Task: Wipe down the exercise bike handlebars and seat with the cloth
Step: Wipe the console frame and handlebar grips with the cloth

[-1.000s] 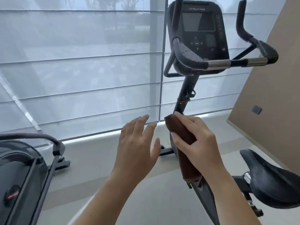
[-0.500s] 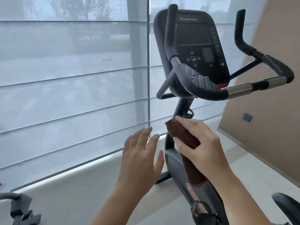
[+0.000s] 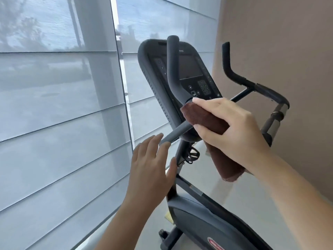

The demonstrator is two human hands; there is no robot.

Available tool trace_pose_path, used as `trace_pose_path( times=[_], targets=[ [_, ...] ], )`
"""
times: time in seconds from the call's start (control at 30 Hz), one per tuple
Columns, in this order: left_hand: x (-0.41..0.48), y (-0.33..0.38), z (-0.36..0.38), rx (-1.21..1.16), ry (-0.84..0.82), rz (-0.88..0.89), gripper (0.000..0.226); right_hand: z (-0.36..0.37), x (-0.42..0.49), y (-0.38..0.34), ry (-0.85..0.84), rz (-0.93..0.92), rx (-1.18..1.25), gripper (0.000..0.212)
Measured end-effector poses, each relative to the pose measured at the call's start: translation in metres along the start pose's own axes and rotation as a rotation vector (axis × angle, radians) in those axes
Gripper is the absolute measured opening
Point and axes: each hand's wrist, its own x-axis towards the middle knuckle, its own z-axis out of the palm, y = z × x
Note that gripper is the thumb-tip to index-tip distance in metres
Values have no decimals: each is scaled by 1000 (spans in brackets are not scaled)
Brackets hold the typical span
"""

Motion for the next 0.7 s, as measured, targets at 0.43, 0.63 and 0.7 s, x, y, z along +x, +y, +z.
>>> trace_pose_path(
  times=[0.43,0.63,0.7],
  targets=[
    [104,-72,66,-99,27,117,39,59,95,61,-50,90,-70,46],
    [167,-89,90,-111,66,214,48,75,146,89,90,24,-58,46],
    [188,-95,97,-93,88,255,52,79,168,97,194,-40,-72,46]
  ],
)
